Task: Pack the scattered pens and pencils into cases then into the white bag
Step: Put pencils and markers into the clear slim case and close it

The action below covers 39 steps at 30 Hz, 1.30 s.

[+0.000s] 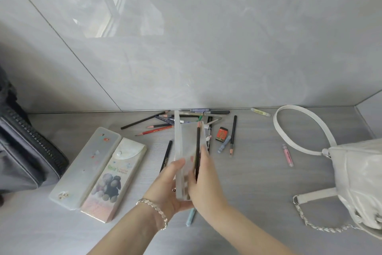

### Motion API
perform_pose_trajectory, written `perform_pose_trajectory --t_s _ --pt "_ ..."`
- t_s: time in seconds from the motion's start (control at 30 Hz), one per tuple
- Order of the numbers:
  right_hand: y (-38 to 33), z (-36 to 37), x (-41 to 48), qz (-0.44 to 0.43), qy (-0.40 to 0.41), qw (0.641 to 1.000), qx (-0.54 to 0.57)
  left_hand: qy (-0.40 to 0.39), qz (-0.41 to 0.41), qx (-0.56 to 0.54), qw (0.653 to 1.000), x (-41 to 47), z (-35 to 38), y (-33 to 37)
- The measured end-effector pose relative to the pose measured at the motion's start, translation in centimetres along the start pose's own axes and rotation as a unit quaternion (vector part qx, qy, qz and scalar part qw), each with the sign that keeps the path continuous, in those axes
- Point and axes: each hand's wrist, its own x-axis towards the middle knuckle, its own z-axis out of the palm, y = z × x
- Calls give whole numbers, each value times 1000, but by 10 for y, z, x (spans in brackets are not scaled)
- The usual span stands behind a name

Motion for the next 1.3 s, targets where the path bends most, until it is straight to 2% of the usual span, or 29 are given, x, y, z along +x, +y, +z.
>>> perform_pose_trajectory --t_s 0.1,0.17,0.3,0.33,0.4,0.47,0.5,0.63,0.77,0.83,0.93,1.0,1.1,1.17,1.23,1.3 --pt "-4 -1 -6 -48 -36 992 -112 -19 14 27 999 8 -5 2" --pt "-6 -6 -7 -82 -66 984 -146 -19 18 24 999 9 -7 5" --pt "-9 -22 -2 -133 -126 980 -83 -12 32 13 999 11 -11 10" --pt "-9 -29 5 -141 -104 982 -69 -7 35 10 999 12 -12 11" --pt "0 -44 29 -157 4 985 -64 16 42 11 999 13 -15 15" --pt "17 -62 63 -111 106 983 -105 22 47 9 999 13 -17 19" --pt "25 -72 81 -65 128 980 -141 22 50 7 998 13 -19 19" --pt "51 -91 127 110 120 955 -247 40 59 12 997 16 -21 21" --pt "61 -88 138 143 105 938 -297 45 54 12 997 16 -19 22" --pt "61 -89 138 139 105 945 -275 52 51 16 997 19 -23 23" --pt "55 -91 125 96 98 981 -138 63 48 24 997 22 -31 24" --pt "44 -89 111 71 92 992 -40 66 43 24 997 23 -37 24" --pt "22 -82 86 55 15 990 127 68 34 24 997 23 -40 23" --pt "15 -80 74 59 -53 991 106 74 32 18 997 21 -41 21" --pt "8 -77 65 94 -95 991 23 76 32 14 996 19 -42 21" --pt "13 -69 63 111 -71 988 -79 73 37 12 997 17 -43 19"
